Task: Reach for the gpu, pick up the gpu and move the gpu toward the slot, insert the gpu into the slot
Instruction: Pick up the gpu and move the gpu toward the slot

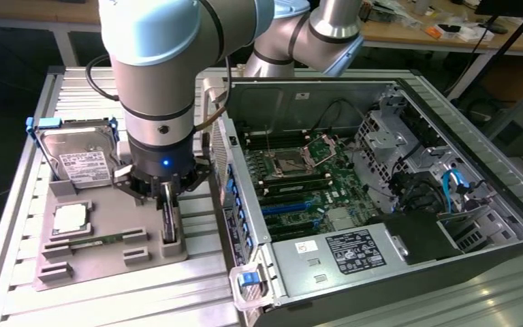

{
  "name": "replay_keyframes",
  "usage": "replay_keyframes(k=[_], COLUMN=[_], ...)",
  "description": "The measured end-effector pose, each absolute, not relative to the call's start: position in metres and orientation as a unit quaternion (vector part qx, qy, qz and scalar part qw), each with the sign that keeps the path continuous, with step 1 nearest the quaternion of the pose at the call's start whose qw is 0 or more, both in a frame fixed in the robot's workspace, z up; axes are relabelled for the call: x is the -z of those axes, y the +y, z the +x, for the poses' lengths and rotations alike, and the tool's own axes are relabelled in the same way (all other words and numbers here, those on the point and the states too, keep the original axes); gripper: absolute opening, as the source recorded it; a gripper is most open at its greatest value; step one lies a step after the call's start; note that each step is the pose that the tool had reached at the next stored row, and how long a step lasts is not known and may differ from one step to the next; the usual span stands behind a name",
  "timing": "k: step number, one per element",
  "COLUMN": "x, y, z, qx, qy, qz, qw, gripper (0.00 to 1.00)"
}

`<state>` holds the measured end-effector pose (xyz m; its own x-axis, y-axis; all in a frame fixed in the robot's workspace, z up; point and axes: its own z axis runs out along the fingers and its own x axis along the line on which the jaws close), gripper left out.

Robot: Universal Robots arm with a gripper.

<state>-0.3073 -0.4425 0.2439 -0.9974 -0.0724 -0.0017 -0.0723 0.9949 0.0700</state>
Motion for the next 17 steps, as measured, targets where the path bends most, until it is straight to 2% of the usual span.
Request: replay_keyframes(k=[17], x=[-0.2419], y=[-0.4424], z=[-0.3071], qx=[0.043], qy=[-0.998], qz=[0.036], qw=[-0.001], gripper=[0.27])
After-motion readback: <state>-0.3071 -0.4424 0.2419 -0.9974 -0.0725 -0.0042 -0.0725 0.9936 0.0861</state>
